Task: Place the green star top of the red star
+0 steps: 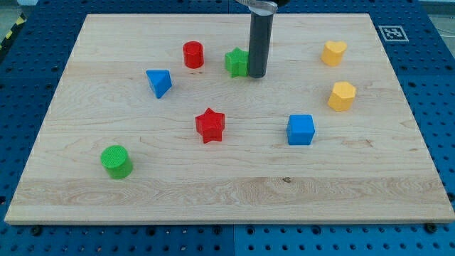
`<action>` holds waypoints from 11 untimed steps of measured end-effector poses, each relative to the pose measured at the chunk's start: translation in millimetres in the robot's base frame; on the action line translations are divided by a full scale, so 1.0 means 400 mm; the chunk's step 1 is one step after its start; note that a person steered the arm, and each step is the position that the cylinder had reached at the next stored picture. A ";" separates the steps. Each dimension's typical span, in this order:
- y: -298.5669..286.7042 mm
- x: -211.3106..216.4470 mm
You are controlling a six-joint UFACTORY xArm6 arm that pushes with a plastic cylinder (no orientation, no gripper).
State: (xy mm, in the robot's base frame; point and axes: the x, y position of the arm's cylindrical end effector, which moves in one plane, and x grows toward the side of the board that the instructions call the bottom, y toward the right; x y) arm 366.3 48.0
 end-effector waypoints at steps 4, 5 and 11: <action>-0.011 -0.167; -0.040 -0.110; -0.073 0.087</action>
